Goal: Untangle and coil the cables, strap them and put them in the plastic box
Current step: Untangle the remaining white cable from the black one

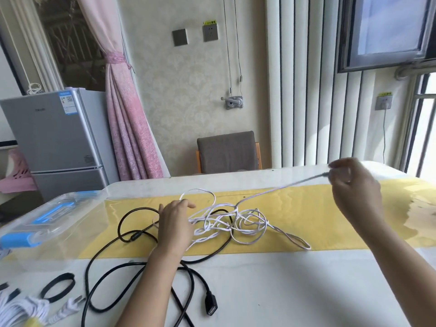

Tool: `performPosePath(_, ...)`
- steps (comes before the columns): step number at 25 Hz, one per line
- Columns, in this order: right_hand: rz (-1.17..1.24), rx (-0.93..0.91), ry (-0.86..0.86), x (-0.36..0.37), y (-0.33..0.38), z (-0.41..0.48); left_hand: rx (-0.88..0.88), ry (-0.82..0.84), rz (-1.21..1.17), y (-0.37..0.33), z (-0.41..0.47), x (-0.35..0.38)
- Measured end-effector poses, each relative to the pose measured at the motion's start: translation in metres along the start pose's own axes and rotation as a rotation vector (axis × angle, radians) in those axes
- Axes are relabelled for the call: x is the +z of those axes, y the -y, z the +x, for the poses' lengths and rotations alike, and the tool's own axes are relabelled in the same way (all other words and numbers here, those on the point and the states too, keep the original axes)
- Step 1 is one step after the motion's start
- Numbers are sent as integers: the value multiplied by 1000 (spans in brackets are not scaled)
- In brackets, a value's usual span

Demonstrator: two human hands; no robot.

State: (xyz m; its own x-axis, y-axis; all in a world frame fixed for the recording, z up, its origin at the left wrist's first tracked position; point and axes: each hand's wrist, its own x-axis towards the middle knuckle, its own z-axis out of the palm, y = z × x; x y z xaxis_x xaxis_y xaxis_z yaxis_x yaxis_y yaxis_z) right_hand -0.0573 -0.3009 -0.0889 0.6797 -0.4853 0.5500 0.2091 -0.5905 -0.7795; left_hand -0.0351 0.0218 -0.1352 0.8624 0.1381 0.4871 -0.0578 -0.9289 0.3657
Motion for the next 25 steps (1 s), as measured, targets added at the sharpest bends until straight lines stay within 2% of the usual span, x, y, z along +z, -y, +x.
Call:
performPosePath(3,-612,157,564,-2,-14,3,89,265,-258,-8,-7,2)
performPosePath(4,-764,163,702,0,-17,-2,113,373,-313,-11,-10,5)
performPosePath(6,-997,60,832,9,-18,-14,117,554,-389,-16,-13,8)
performPosePath(8,-998,-112,805,22,-11,-27,111,716,-440,-20,-17,9)
performPosePath(9,-880,-162,779,28,-3,-34,124,777,-442,-22,-18,8)
performPosePath(11,-534,-137,806,39,13,-48,158,833,-452,-27,-20,4)
performPosePath(13,-409,-93,1029,47,26,-67,187,855,-542,-32,-21,-1)
performPosePath(15,-479,-83,1258,50,31,-81,187,882,-646,-36,-24,2)
performPosePath(17,-481,-144,1239,50,32,-84,150,826,-655,-40,-30,11)
performPosePath(22,-167,-253,1036,37,45,-70,201,690,-567,-44,-30,24)
performPosePath(25,236,-167,741,21,51,-51,261,478,-319,-40,-22,33)
